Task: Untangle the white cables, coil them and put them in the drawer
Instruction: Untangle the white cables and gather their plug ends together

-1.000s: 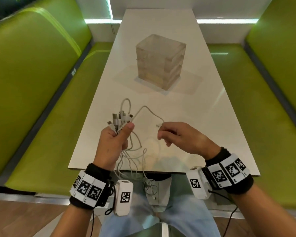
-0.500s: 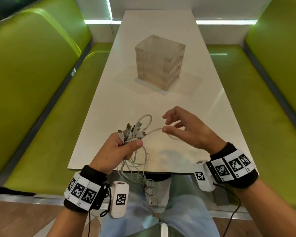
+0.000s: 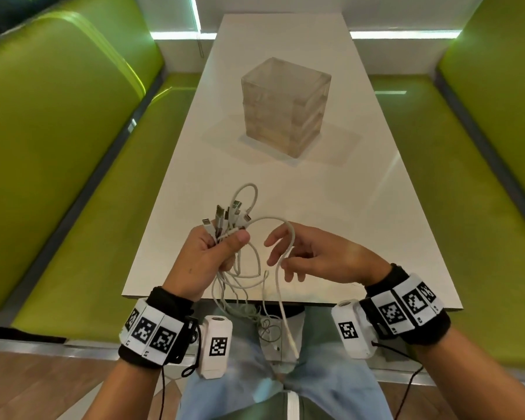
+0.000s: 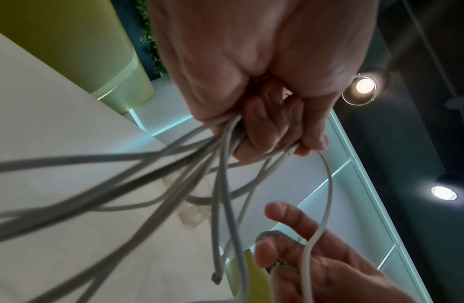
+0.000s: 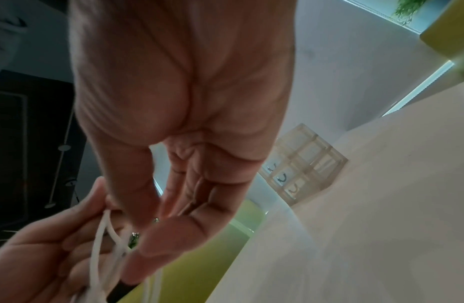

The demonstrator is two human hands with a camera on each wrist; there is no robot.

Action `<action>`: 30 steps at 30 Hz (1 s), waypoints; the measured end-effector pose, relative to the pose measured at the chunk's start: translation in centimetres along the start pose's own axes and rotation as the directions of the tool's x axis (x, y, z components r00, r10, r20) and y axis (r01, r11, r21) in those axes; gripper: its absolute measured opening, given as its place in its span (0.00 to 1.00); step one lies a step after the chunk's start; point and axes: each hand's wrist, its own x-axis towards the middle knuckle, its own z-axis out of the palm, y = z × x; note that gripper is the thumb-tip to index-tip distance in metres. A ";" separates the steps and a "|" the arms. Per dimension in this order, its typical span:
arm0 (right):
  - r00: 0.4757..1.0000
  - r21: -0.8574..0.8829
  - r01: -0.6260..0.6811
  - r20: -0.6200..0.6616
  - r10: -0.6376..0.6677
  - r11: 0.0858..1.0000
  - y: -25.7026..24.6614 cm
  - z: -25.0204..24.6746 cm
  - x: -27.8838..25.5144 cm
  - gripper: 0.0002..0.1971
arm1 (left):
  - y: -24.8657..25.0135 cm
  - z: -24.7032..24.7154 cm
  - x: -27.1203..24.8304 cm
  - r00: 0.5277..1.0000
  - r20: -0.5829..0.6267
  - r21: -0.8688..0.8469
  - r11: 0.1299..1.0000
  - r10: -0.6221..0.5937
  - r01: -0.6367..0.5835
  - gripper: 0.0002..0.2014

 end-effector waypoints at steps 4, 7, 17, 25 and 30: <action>1.000 0.099 0.008 0.013 -0.010 0.995 0.3 0.1 -0.6 0.15 | -0.2 -0.3 -0.1 0.999 -0.018 0.059 0.998 -0.031 0.032 0.12; 0.998 0.100 -0.037 0.059 0.031 0.994 1.1 0.7 -0.6 0.10 | -0.5 0.0 -0.1 0.999 -0.034 0.052 0.999 -0.013 0.015 0.12; 0.989 -0.696 -0.044 0.069 0.129 0.716 5.1 3.1 -1.1 0.21 | -0.1 -0.2 0.3 0.984 -0.176 -0.211 0.976 0.014 -0.052 0.21; 0.961 -0.068 0.076 -0.261 -0.091 0.995 -1.6 1.1 -0.8 0.17 | 0.0 1.0 0.3 0.999 -0.042 -0.172 0.985 0.009 -0.016 0.17; 0.882 -0.020 0.190 -0.436 -0.180 0.982 -2.3 2.8 0.4 0.09 | 0.0 1.4 0.1 0.999 -0.034 -0.150 0.988 0.030 -0.034 0.15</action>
